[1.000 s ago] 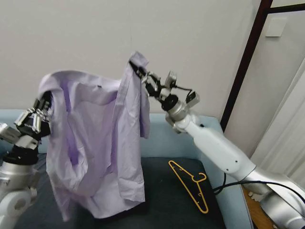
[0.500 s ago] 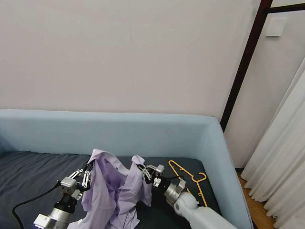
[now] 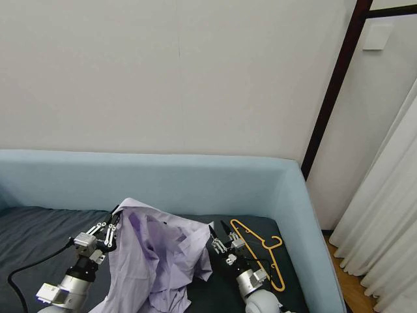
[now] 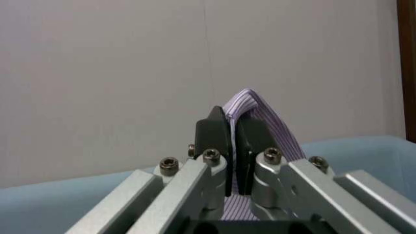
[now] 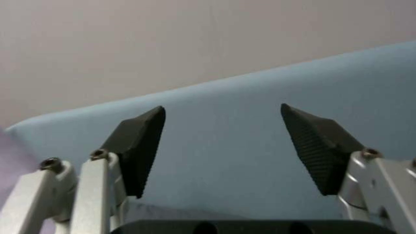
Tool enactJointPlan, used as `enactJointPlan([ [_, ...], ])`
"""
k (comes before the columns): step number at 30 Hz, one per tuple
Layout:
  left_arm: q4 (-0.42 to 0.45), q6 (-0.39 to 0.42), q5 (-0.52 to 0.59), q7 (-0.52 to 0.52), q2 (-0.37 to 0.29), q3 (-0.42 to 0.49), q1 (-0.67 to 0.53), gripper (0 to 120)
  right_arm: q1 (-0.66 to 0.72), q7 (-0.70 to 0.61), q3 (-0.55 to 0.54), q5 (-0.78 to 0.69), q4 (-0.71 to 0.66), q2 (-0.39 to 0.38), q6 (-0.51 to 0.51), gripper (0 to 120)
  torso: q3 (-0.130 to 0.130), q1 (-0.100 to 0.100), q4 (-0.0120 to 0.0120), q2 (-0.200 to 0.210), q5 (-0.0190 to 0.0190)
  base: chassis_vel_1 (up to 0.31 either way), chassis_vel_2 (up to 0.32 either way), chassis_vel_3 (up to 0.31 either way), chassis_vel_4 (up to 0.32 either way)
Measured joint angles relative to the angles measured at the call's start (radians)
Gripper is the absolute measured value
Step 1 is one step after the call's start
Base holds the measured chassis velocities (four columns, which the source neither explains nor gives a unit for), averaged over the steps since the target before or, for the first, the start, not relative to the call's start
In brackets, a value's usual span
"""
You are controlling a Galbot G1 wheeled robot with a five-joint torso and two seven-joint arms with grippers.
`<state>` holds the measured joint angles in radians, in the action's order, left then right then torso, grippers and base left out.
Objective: Pick up the clothes from the sofa and hang them on the clothes hanger.
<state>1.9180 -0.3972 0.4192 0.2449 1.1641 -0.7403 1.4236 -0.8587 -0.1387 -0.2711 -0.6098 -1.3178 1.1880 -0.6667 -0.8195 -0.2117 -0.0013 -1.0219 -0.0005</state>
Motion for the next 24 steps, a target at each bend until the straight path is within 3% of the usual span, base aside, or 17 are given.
enactJointPlan([
  [6,0.017,0.006,0.015,0.001,-0.014,-0.009,-0.007,0,-0.008,-0.157,0.002,-0.051,-0.111,-0.030,0.099,94,0.000,0.000,0.0001,0.000,-0.0001,0.000,0.000,0.000,0.000],
  [8,0.024,0.006,0.014,0.015,-0.024,-0.013,-0.005,0,-0.015,-0.228,-0.005,-0.123,-0.208,-0.050,0.238,98,0.000,0.000,0.0001,0.000,0.0000,0.000,0.000,0.000,0.000],
  [10,0.030,0.003,0.010,0.020,-0.029,-0.016,0.000,0,-0.027,-0.364,-0.014,-0.255,-0.343,-0.066,0.459,100,0.000,0.000,0.0001,0.000,0.0000,0.000,0.000,0.000,0.000],
  [11,0.030,0.003,0.010,0.020,-0.029,-0.016,0.000,0,-0.027,-0.364,-0.014,-0.255,-0.343,-0.066,0.459,100,0.000,0.000,0.0001,0.000,0.0000,0.000,0.000,0.000,0.000],
  [14,0.038,-0.004,0.008,0.007,-0.025,-0.017,0.000,0,-0.044,-0.488,-0.015,-0.471,-0.507,-0.067,0.718,100,0.000,0.000,0.0001,0.000,-0.0003,0.000,0.000,0.000,0.000],
  [24,0.051,-0.005,0.019,-0.023,0.006,-0.003,-0.029,0,-0.068,-0.349,0.001,-0.776,-0.579,-0.042,0.776,100,0.000,0.000,-0.0001,0.000,-0.0001,0.000,0.000,0.000,0.000],
])
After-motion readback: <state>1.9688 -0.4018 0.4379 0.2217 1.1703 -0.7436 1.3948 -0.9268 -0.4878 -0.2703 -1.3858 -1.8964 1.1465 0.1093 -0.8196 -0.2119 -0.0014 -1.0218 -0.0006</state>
